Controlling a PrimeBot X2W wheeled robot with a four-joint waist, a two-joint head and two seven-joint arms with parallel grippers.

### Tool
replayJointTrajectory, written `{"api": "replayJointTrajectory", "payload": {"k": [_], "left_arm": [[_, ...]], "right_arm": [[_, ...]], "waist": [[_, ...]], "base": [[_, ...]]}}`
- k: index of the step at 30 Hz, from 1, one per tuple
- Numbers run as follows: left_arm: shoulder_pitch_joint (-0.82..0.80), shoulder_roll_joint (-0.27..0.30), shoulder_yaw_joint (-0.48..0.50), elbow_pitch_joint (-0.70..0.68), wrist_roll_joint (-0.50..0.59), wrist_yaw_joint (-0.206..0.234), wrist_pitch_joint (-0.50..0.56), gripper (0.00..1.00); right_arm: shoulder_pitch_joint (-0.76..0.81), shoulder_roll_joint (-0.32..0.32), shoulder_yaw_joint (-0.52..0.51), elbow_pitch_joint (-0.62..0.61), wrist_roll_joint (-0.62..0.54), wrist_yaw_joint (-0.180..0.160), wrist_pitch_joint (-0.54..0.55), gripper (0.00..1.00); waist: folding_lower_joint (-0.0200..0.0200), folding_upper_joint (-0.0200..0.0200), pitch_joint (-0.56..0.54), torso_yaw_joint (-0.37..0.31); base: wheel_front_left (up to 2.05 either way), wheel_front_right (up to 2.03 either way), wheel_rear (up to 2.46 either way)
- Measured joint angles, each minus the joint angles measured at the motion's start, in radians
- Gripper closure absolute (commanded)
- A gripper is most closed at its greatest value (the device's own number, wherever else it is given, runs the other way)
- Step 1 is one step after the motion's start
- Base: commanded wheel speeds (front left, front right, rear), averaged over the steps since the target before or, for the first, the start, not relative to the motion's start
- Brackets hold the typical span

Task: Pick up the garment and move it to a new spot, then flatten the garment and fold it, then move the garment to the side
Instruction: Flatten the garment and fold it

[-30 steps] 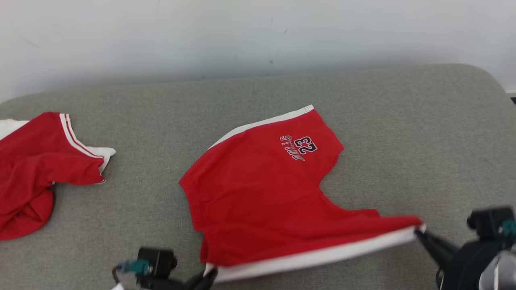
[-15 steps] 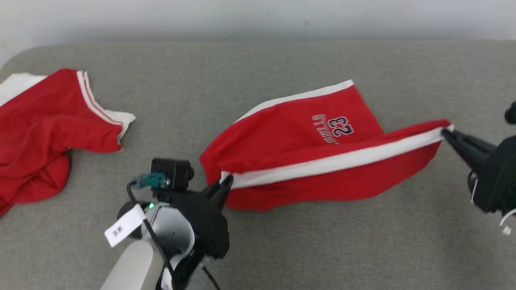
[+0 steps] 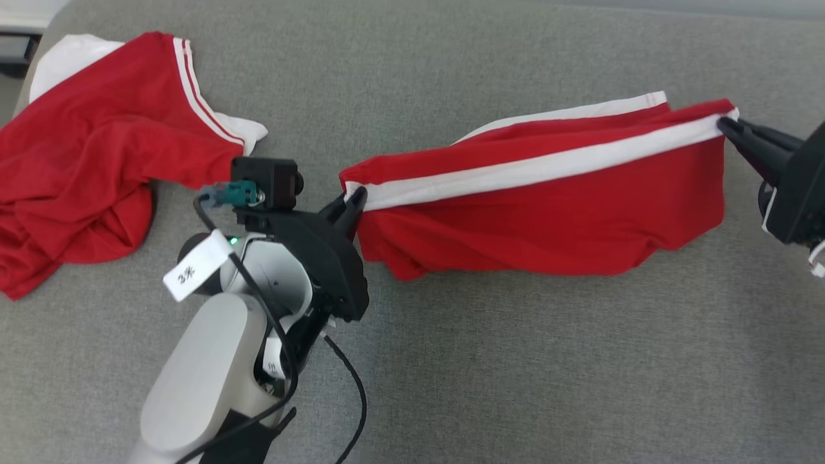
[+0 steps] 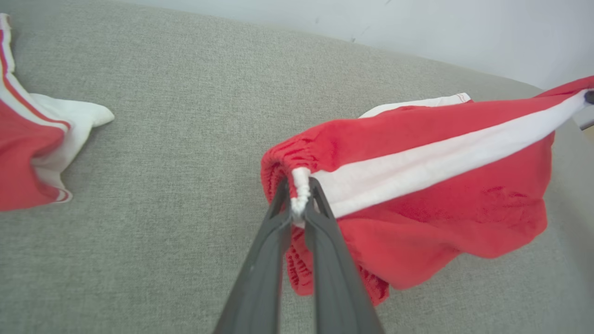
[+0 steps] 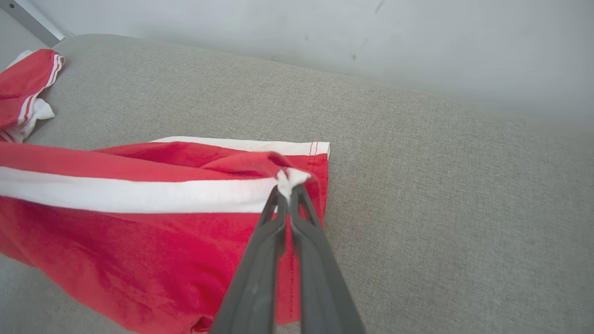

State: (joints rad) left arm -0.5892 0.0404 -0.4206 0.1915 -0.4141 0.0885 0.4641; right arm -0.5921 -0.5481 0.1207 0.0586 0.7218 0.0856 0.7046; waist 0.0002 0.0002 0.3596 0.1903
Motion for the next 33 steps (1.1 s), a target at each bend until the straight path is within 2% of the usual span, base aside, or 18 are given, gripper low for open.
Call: {"api": "replayJointTrajectory", "payload": {"k": [13,15,16,17,19,20,21,22,23,24,25,26,33], "left_arm": [[-0.134,-0.009,-0.055,0.132,-0.037,0.01,-0.051,1.0],[-0.154,-0.009,-0.078,0.145,-0.056,0.017,-0.07,0.89],[-0.162,-0.009,-0.085,0.15,-0.063,0.017,-0.078,0.72],[-0.169,-0.009,-0.092,0.155,-0.067,0.017,-0.083,0.64],[-0.182,-0.009,-0.108,0.166,-0.081,0.018,-0.099,0.58],[-0.185,-0.009,-0.115,0.174,-0.095,0.018,-0.106,0.5],[-0.19,-0.009,-0.121,0.183,-0.104,0.02,-0.114,0.5],[-0.195,-0.009,-0.127,0.188,-0.108,0.026,-0.121,0.08],[-0.2,-0.008,-0.134,0.193,-0.114,0.026,-0.134,0.0],[-0.203,-0.009,-0.138,0.199,-0.117,0.026,-0.145,0.0],[-0.205,-0.01,-0.142,0.206,-0.118,0.026,-0.153,0.0],[-0.209,-0.01,-0.146,0.216,-0.124,0.026,-0.16,0.0],[-0.221,-0.01,-0.162,0.256,-0.132,0.031,-0.221,0.0]], "right_arm": [[-0.174,0.044,0.042,0.183,-0.044,0.011,-0.063,1.0],[-0.195,0.055,0.048,0.214,-0.048,0.012,-0.081,1.0],[-0.202,0.061,0.051,0.228,-0.049,0.012,-0.087,1.0],[-0.205,0.066,0.055,0.239,-0.055,0.012,-0.095,1.0],[-0.213,0.073,0.064,0.263,-0.062,0.013,-0.111,1.0],[-0.217,0.076,0.066,0.272,-0.064,0.015,-0.12,1.0],[-0.22,0.079,0.067,0.284,-0.065,0.02,-0.131,1.0],[-0.221,0.081,0.067,0.297,-0.065,0.02,-0.14,1.0],[-0.223,0.085,0.067,0.31,-0.066,0.02,-0.155,1.0],[-0.228,0.091,0.066,0.323,-0.066,0.02,-0.169,1.0],[-0.237,0.096,0.066,0.331,-0.067,0.02,-0.184,0.9],[-0.248,0.102,0.065,0.34,-0.071,0.02,-0.203,0.0],[-0.287,0.119,0.068,0.39,-0.095,0.029,-0.317,0.0]], "waist": [[0.0,0.0,0.088,0.027],[0.0,0.0,0.097,0.027],[0.0,0.0,0.1,0.027],[0.0,0.0,0.102,0.026],[0.0,0.0,0.103,0.025],[-0.0001,0.0,0.104,0.024],[-0.0001,0.0,0.103,0.024],[-0.0001,0.0,0.102,0.024],[-0.0001,0.0,0.101,0.024],[-0.0001,0.0,0.099,0.025],[-0.0001,0.0,0.097,0.026],[-0.0001,-0.0001,0.095,0.026],[-0.0002,-0.0002,0.077,0.032]], "base": [[0.0,0.0,0.0],[0.0,0.0,0.0],[0.0,0.0,0.0],[0.0,0.0,0.0],[0.0,0.0,0.0],[0.0,0.0,0.0],[0.0,0.0,0.0],[0.0,0.0,0.0],[0.0,0.0,0.0],[0.0,0.0,0.0],[0.0,0.0,0.0],[0.0,0.0,0.0],[0.0,0.0,0.0]]}}
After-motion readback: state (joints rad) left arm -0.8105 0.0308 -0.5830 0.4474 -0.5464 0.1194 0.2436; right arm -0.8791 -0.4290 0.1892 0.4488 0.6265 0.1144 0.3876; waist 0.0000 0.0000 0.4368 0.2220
